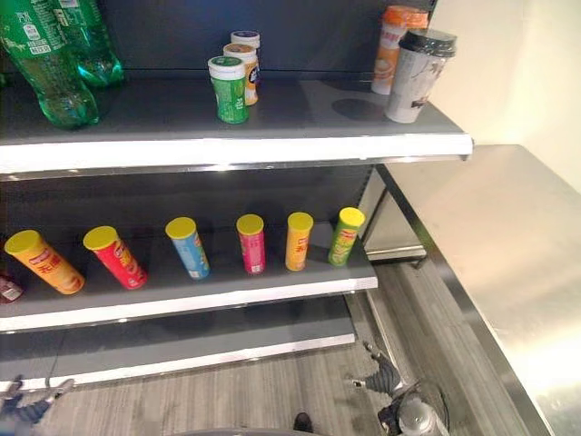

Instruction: Put the goods on the table back onto the shelves and tidy them up.

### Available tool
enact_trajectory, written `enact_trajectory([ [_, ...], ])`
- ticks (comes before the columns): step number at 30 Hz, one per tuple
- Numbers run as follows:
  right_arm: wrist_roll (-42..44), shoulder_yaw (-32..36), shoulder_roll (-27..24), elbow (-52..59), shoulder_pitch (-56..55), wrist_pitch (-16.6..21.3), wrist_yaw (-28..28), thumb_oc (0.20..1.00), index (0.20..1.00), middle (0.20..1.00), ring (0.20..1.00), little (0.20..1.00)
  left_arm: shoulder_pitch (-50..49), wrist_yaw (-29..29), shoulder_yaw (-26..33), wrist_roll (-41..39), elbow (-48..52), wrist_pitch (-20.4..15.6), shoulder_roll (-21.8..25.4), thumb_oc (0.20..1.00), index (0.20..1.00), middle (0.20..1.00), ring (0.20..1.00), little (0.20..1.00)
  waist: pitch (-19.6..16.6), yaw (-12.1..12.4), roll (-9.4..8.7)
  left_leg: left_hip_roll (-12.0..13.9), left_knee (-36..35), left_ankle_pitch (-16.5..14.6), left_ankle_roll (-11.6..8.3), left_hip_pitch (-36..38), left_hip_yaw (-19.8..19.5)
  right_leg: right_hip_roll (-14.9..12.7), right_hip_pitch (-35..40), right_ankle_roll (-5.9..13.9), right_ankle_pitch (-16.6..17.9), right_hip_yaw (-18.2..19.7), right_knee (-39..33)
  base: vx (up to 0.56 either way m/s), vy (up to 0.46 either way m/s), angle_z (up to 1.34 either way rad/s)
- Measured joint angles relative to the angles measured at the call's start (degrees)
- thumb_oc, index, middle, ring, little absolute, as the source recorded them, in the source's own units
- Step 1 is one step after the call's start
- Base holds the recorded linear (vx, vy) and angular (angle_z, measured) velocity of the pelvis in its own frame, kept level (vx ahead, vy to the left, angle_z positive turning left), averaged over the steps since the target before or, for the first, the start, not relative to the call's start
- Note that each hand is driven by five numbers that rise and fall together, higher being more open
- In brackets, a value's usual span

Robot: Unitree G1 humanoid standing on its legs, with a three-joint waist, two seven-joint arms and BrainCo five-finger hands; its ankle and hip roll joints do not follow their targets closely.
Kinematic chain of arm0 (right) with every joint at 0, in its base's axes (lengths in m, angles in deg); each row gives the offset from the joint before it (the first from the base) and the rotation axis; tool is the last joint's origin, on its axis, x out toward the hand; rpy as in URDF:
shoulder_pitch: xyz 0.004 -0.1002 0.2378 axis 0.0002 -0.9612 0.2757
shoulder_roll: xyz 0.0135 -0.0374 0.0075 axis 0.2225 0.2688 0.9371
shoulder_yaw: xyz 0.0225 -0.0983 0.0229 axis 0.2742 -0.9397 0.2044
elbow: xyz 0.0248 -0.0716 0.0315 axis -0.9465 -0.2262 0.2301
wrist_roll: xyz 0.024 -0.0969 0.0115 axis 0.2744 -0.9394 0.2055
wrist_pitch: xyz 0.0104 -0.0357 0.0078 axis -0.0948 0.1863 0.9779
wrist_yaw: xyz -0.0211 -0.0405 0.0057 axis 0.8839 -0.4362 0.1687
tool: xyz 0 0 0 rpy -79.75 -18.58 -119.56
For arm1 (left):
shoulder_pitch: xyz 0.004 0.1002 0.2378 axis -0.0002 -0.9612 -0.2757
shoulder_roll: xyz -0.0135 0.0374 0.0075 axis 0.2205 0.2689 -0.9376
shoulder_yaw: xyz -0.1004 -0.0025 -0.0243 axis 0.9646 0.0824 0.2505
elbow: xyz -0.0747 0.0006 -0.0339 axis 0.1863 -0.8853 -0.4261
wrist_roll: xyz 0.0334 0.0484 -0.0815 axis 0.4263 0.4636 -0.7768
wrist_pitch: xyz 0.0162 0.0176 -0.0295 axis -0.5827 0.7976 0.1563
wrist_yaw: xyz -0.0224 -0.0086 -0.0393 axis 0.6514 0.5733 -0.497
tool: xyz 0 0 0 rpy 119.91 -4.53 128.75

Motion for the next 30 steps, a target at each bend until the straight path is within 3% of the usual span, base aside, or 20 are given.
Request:
enact_trajectory([
  [5, -3.9, -0.5, 4.1, -21.3, 8.8, -2.4, -4.9, 1.000, 1.000, 1.000, 1.000, 1.000, -2.1, 0.6, 3.9, 2.5, 12.0, 0.7, 0.2, 1.000, 1.000, 1.000, 1.000, 1.000, 0.5, 2.6, 1.71, -0.1, 0.2, -0.1, -0.07, 1.1, -1.7, -0.2, 1.7, 0.09, -0.8, -1.5, 0.0, 0.01, -0.004, 0.17],
  [7, -5.1, -5.2, 6.5, -34.8, 14.3, -4.2, -6.0, 1.000, 1.000, 1.000, 1.000, 1.000, -2.9, 0.3, 4.1, 2.4, 19.6, 0.9, 1.7, 1.000, 1.000, 1.000, 1.000, 1.000, 0.5, 4.8, 2.11, 0.0, 0.2, -0.1, -0.21, 1.2, -2.6, -0.1, 2.2, 0.13, -1.1, -2.3, 0.0, -0.01, -0.018, 0.20],
  [10, -6.3, -6.6, 8.7, -40.9, 16.6, -5.0, -6.6, 1.000, 1.000, 1.000, 1.000, 1.000, -4.2, -0.5, 4.4, 2.5, 23.1, 0.9, 3.2, 1.000, 1.000, 1.000, 1.000, 1.000, 0.4, 6.4, 2.45, 0.0, 0.1, -0.5, -0.80, 1.2, -3.6, -0.1, 2.5, 0.27, -1.5, -3.2, 0.2, 0.00, -0.022, 0.20],
  [15, -6.8, -6.7, 10.7, -45.5, 17.3, -5.9, -6.6, 1.000, 1.000, 1.000, 1.000, 1.000, -6.1, -2.3, 5.0, 2.1, 28.3, 1.0, 3.4, 1.000, 1.000, 1.000, 1.000, 1.000, 0.6, 9.2, 3.02, 0.1, -0.1, -0.2, -1.20, 0.4, -5.7, -0.1, 2.5, -0.36, -1.8, -5.2, 0.3, 0.00, -0.031, 0.21],
  [20, -6.6, -6.8, 10.7, -47.4, 17.7, -6.2, -6.7, 1.000, 1.000, 1.000, 1.000, 1.000, -5.3, -2.8, 7.1, -0.2, 32.2, 0.6, 4.4, 1.000, 1.000, 1.000, 1.000, 1.000, 0.6, 10.3, 2.89, 0.1, 0.2, 0.2, -1.17, 0.1, -7.0, -0.1, 2.6, -0.37, -2.0, -6.4, 0.3, 0.00, -0.042, 0.13],
  [30, -6.1, -6.9, 10.7, -47.5, 19.1, -6.1, -7.6, 1.000, 1.000, 1.000, 1.000, 1.000, 6.6, 1.9, 9.6, -1.8, 34.7, -2.2, 15.4, 1.000, 1.000, 1.000, 1.000, 1.000, 0.1, 10.0, 4.78, 0.0, 0.2, 0.5, -1.76, -0.7, -8.8, -0.2, 2.5, -0.50, -2.3, -8.3, 0.3, 0.01, -0.010, 0.10],
])
